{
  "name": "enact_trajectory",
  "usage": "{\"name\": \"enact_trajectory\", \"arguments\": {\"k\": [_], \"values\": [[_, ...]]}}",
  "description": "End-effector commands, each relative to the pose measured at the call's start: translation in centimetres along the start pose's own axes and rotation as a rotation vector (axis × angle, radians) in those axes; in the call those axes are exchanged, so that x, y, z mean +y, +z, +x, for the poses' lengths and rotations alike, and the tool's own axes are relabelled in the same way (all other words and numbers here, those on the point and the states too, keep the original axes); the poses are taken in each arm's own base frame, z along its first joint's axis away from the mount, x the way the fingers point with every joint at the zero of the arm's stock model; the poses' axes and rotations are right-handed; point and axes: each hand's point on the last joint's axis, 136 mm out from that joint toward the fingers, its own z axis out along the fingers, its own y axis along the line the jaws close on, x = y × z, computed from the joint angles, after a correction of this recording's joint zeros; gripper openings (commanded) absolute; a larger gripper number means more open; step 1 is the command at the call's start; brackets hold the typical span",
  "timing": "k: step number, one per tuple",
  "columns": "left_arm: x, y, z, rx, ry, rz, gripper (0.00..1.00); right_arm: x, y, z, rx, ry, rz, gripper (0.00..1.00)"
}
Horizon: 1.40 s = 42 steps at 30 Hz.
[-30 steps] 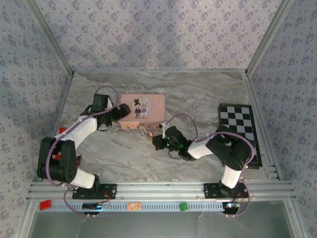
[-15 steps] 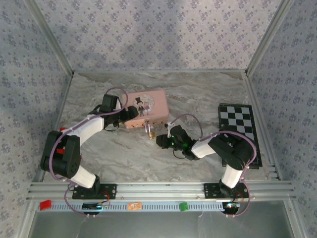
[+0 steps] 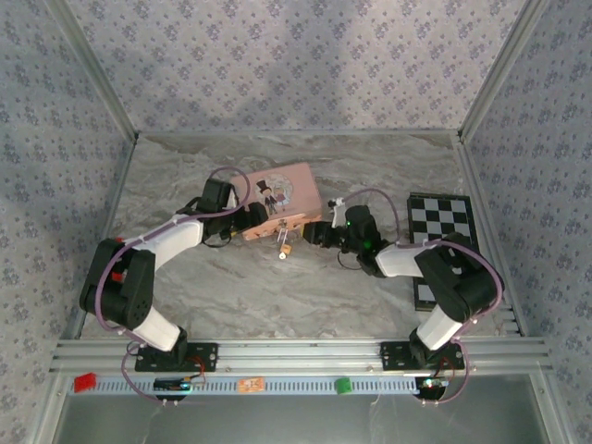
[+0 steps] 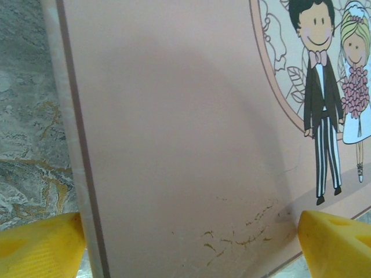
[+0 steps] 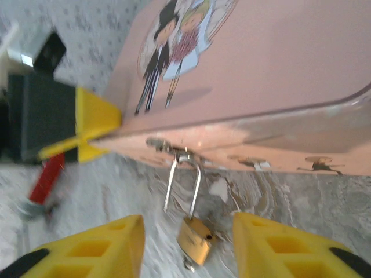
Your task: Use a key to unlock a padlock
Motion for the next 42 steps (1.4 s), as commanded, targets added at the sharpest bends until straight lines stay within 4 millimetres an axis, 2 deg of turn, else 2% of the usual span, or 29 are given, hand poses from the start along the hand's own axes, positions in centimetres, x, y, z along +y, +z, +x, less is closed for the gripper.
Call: {"name": "enact_trajectory", "arguments": {"k": [1, 9, 14, 26, 42], "values": [[-1.3, 0.2, -0.2, -0.001, 0.006, 0.046, 0.93, 0.7, 1.0, 0.2, 0.017, 0.118, -0.071, 0.49], [-1.4, 0.3, -0.2, -0.009, -0.003, 0.052, 0.93, 1.6, 3.7, 1.6, 0.026, 0.162, -0.125, 0.48], [-1.2, 0.4, -0.1, -0.007, -0.013, 0.053, 0.93, 0.9, 4.9, 2.1, 0.018, 0.201, -0.141, 0.43], [-0.8, 0.5, 0.1, -0.01, -0.045, 0.043, 0.93, -0.4, 6.2, 3.2, 0.017, 0.211, -0.118, 0.4], [-0.7, -0.1, 0.4, -0.012, -0.047, 0.038, 0.93, -0.8, 7.4, 3.7, -0.002, 0.233, -0.113, 0.31]]}}
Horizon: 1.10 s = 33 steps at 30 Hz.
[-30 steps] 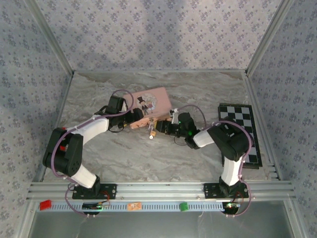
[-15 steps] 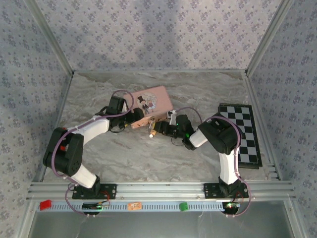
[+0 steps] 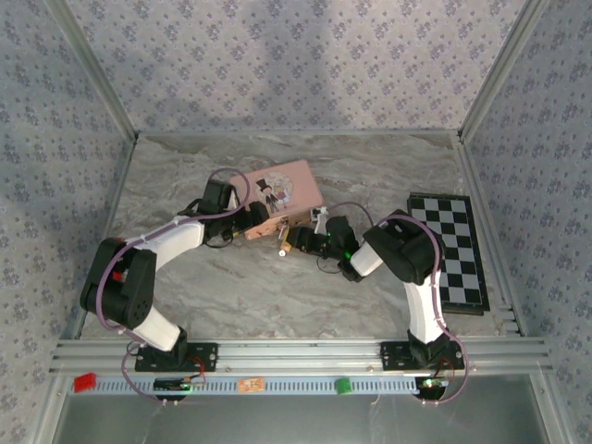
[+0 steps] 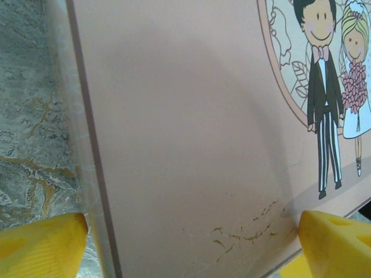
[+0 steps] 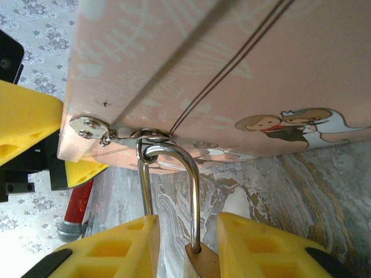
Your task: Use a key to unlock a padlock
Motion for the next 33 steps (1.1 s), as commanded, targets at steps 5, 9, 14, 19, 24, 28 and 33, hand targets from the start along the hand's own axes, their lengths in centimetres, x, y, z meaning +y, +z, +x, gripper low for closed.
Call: {"name": "enact_trajectory", "arguments": {"k": [5, 9, 14, 19, 24, 28, 33], "values": [[-0.5, -0.5, 0.4, 0.003, -0.002, 0.023, 0.93, 0.2, 1.3, -0.2, -0.007, 0.004, -0.003, 0.27], [-0.5, -0.6, 0.4, 0.001, -0.001, 0.022, 0.93, -0.3, 1.3, -0.2, -0.008, 0.008, 0.017, 0.25], [-0.3, -0.8, 0.3, -0.006, -0.004, 0.018, 0.94, -0.4, 1.2, -0.2, -0.009, 0.008, 0.024, 0.2], [-0.2, -0.8, 0.4, -0.007, -0.006, 0.016, 0.94, -0.1, 1.2, -0.4, -0.01, 0.009, 0.019, 0.16], [0.0, -0.8, 0.4, -0.008, -0.01, 0.009, 0.95, 0.1, 1.3, -0.5, -0.016, 0.015, 0.016, 0.13], [0.4, -1.0, 0.2, -0.016, -0.016, 0.005, 0.95, 0.2, 1.3, -0.5, -0.018, 0.019, 0.013, 0.08], [0.9, -1.2, 0.0, -0.024, -0.028, -0.002, 0.95, 0.6, 1.1, -0.8, -0.038, 0.024, 0.01, 0.02]]}}
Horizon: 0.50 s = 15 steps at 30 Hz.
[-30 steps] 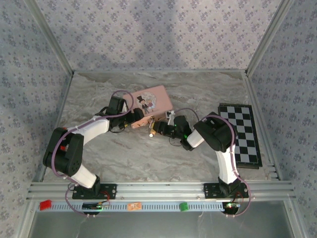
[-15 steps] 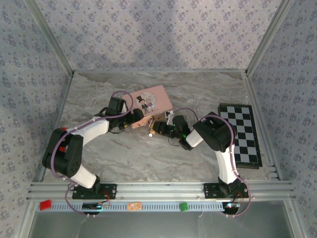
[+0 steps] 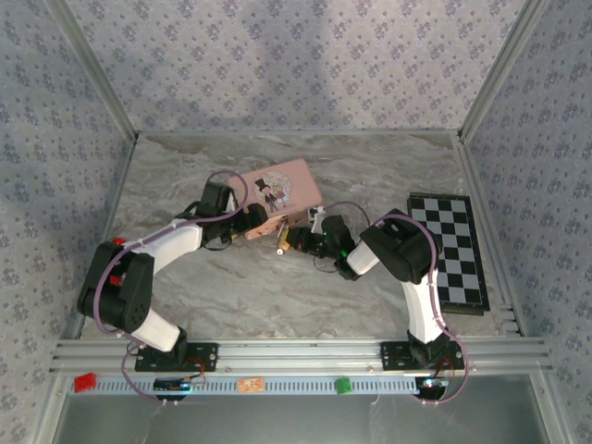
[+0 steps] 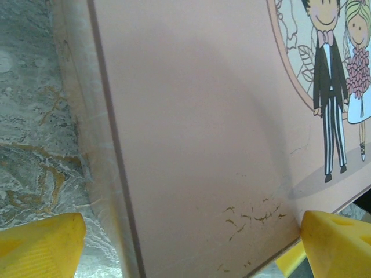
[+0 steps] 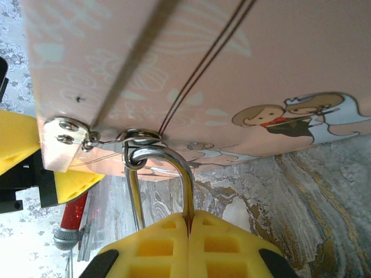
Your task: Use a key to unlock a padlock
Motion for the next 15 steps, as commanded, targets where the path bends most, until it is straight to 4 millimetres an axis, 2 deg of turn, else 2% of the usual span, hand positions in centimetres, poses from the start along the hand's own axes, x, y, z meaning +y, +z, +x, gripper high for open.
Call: {"name": "enact_trajectory", "arguments": {"k": [1, 7, 15], "values": [[0.4, -0.7, -0.3, -0.019, -0.016, -0.001, 0.95, 0.9, 0.1, -0.9, -0.04, 0.005, -0.01, 0.02], [1.1, -1.0, -0.6, -0.035, -0.03, -0.008, 0.95, 1.6, -0.3, -1.5, -0.076, 0.026, -0.02, 0.0], [0.8, -0.7, -0.5, -0.022, -0.031, 0.011, 0.96, 2.7, -1.0, -2.4, -0.147, 0.084, -0.048, 0.0]]}}
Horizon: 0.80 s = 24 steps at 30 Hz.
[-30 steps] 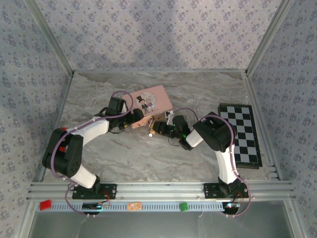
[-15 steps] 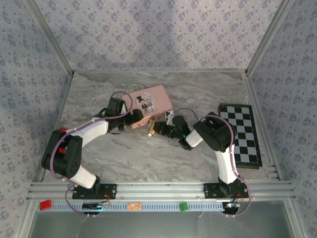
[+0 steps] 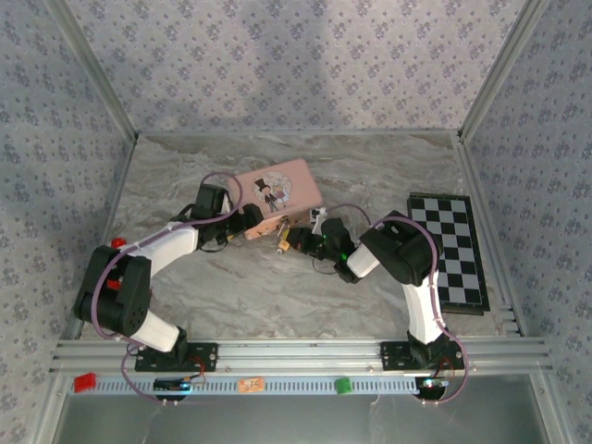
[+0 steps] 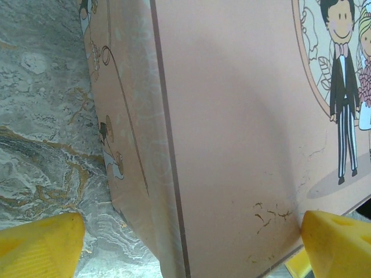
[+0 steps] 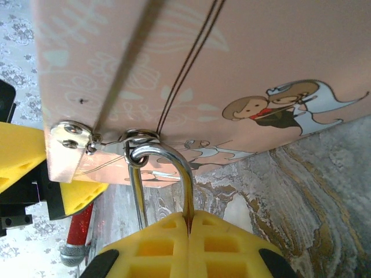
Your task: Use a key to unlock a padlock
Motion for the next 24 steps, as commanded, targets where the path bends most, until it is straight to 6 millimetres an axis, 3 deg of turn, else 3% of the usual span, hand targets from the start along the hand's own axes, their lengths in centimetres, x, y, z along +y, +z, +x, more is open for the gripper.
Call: {"name": "enact_trajectory", "arguments": {"k": [1, 24], "values": [[-0.3, -0.2, -0.3, -0.004, -0.008, 0.014, 0.96, 2.8, -0.6, -2.2, -0.096, 0.028, -0.074, 0.0], [-0.3, -0.1, -0.3, -0.005, -0.017, 0.021, 0.96, 4.9, -1.6, -3.5, -0.226, 0.077, -0.117, 0.0]]}}
